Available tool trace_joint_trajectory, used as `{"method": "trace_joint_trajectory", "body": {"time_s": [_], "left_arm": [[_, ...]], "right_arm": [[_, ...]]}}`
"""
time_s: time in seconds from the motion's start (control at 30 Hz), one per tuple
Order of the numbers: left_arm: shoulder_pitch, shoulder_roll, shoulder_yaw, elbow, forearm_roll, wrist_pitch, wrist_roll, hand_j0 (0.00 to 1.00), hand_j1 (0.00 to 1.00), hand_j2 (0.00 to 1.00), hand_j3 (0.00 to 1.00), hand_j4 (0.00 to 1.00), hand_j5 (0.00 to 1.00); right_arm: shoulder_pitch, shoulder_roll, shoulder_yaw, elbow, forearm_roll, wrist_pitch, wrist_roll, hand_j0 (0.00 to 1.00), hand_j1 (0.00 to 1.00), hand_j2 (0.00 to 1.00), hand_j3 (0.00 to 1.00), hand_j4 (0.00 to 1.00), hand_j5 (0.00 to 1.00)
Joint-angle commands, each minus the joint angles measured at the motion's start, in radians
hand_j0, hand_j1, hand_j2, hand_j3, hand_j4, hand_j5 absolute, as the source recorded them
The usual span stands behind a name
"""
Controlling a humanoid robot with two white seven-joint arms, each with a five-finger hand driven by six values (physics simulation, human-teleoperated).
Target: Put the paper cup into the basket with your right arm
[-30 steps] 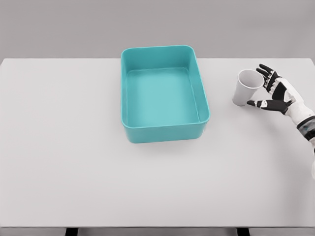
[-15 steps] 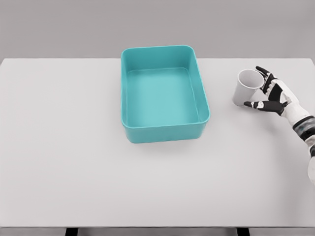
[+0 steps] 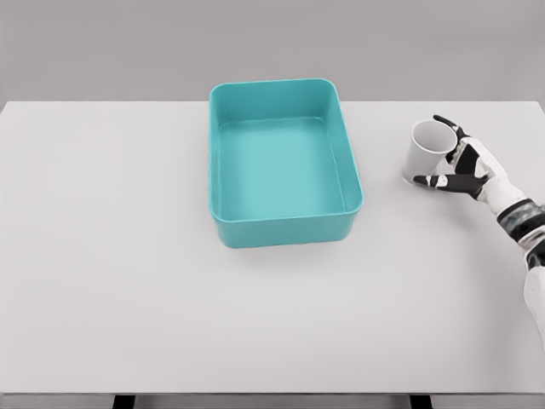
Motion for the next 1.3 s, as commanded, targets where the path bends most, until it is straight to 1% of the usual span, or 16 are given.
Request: {"method": "trace_joint_trajectory", "body": {"time_s": [0.0,0.33,0.37,0.4,0.43,0.53,0.57,0.6,0.63,0.73,0.77,0.87,1.07,1.2,1.23,1.27], "left_arm": [[0.002,0.000,0.000,-0.001,0.000,0.000,0.000,1.00,1.00,1.00,1.00,1.00,1.00],[0.000,0.000,0.000,-0.001,0.000,0.000,0.000,1.00,1.00,1.00,1.00,1.00,1.00],[0.002,0.000,0.000,-0.001,0.000,0.000,0.000,1.00,1.00,1.00,1.00,1.00,1.00],[0.000,0.000,0.000,-0.001,0.000,0.000,0.000,1.00,1.00,1.00,1.00,1.00,1.00],[0.000,0.000,0.000,-0.001,0.000,0.000,0.000,1.00,1.00,1.00,1.00,1.00,1.00],[0.000,0.000,0.000,0.001,0.000,0.000,0.000,1.00,1.00,1.00,1.00,1.00,1.00],[0.002,0.000,0.000,0.001,0.000,0.000,0.000,1.00,1.00,1.00,1.00,1.00,1.00],[0.002,0.000,0.000,0.001,0.000,0.000,0.000,1.00,1.00,1.00,1.00,1.00,1.00],[0.000,0.000,0.000,-0.001,0.000,0.000,0.000,1.00,1.00,1.00,1.00,1.00,1.00],[0.000,0.000,0.000,-0.001,0.000,0.000,0.000,1.00,1.00,1.00,1.00,1.00,1.00],[0.000,0.000,0.000,0.001,0.000,0.000,0.000,1.00,1.00,1.00,1.00,1.00,1.00],[0.002,0.000,0.000,-0.001,0.000,0.000,0.000,1.00,1.00,1.00,1.00,1.00,1.00],[0.000,0.000,0.000,0.001,0.000,0.000,0.000,1.00,1.00,1.00,1.00,1.00,1.00],[0.000,0.000,0.000,-0.001,0.000,0.000,0.000,1.00,1.00,1.00,1.00,1.00,1.00],[0.000,0.000,0.000,-0.001,0.000,0.000,0.000,1.00,1.00,1.00,1.00,1.00,1.00],[0.000,0.000,0.000,0.001,0.000,0.000,0.000,1.00,1.00,1.00,1.00,1.00,1.00]], "right_arm": [[0.000,0.000,0.001,0.005,-0.006,0.000,0.000,1.00,1.00,1.00,1.00,1.00,1.00],[0.000,0.000,0.003,0.005,-0.003,0.000,0.000,0.99,0.99,0.99,0.99,0.99,0.99],[0.000,0.000,0.003,0.005,-0.001,0.000,0.000,0.95,0.95,0.95,0.95,0.95,0.95],[0.000,0.000,0.006,0.005,-0.003,0.000,0.000,0.93,0.93,0.93,0.93,0.93,0.93],[-0.002,0.000,0.015,0.005,-0.003,0.000,0.000,0.88,0.88,0.88,0.88,0.88,0.88],[0.000,0.000,0.020,0.005,-0.003,0.000,0.000,0.79,0.79,0.79,0.79,0.79,0.79],[0.000,0.000,0.020,0.005,-0.003,0.000,0.000,0.78,0.78,0.78,0.78,0.78,0.78],[0.000,0.000,0.020,0.005,-0.003,0.000,0.000,0.71,0.71,0.71,0.71,0.71,0.71],[0.000,0.000,0.020,0.005,-0.003,0.000,0.000,0.69,0.69,0.69,0.69,0.69,0.69],[0.000,0.000,0.020,0.005,-0.003,0.000,0.000,0.69,0.69,0.69,0.69,0.69,0.69],[0.000,0.000,0.020,0.001,-0.003,0.001,0.000,0.57,0.57,0.57,0.57,0.57,0.57],[0.000,0.000,0.020,-0.004,-0.005,0.001,0.000,0.56,0.56,0.56,0.56,0.56,0.56],[0.000,-0.001,0.016,-0.005,-0.011,0.003,0.000,0.50,0.50,0.50,0.50,0.50,0.50],[0.000,-0.003,0.012,-0.010,-0.017,0.003,0.000,0.50,0.50,0.50,0.50,0.50,0.50],[0.000,-0.003,0.010,-0.022,-0.017,0.004,0.000,0.50,0.50,0.50,0.50,0.50,0.50],[0.002,-0.003,0.007,-0.065,-0.017,0.010,0.000,0.50,0.50,0.50,0.50,0.50,0.50]]}}
